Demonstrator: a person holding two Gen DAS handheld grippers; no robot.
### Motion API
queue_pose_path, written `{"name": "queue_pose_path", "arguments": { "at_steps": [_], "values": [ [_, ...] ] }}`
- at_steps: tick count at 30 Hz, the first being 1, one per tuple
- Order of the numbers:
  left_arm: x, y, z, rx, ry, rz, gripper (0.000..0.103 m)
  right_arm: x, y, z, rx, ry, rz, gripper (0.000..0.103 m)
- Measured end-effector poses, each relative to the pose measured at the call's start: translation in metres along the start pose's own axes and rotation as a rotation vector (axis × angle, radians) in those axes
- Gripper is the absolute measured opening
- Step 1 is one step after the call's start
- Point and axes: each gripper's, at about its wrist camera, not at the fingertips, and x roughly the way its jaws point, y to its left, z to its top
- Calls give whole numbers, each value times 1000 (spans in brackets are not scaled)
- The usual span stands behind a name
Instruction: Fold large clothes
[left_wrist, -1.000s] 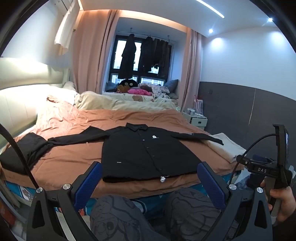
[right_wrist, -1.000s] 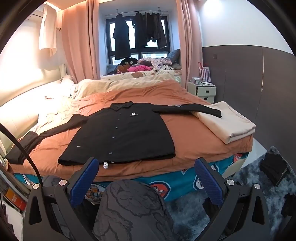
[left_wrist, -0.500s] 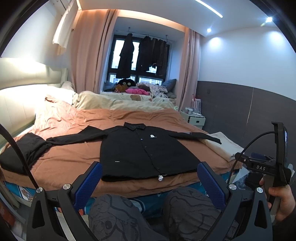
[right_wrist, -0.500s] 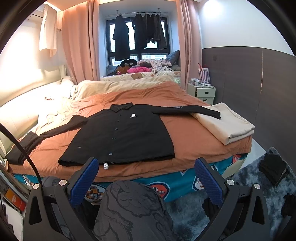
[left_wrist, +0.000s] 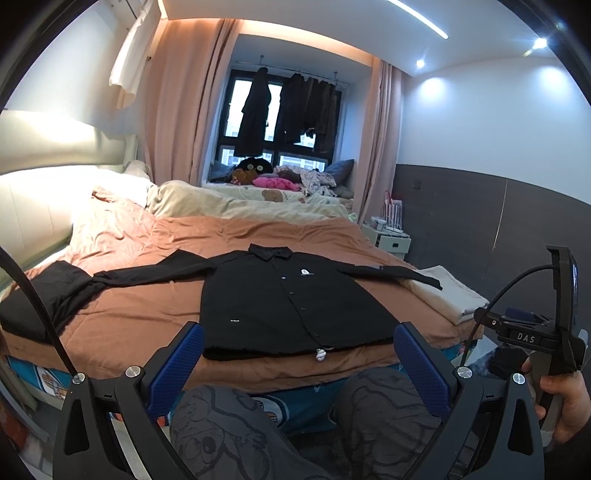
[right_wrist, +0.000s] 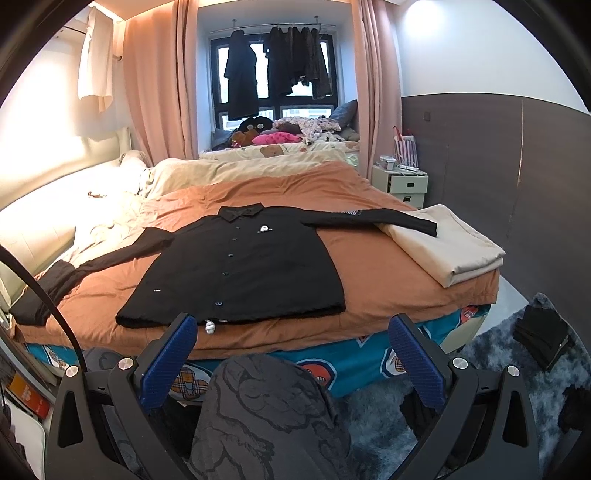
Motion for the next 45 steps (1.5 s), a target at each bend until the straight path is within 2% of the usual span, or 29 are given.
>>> {"name": "queue_pose_path", "arguments": {
  "at_steps": [9, 33, 45],
  "values": [
    [-3, -1, -5, -19, -1, 2, 103, -4, -7, -2, 21, -3, -13, 103],
    [8, -10, -5, 15, 29, -17, 103, 2, -7, -9, 57, -9, -28, 103],
    [40, 4, 4, 2, 58, -1, 103, 34, -2, 10, 51, 6, -6, 103]
  ]
}}
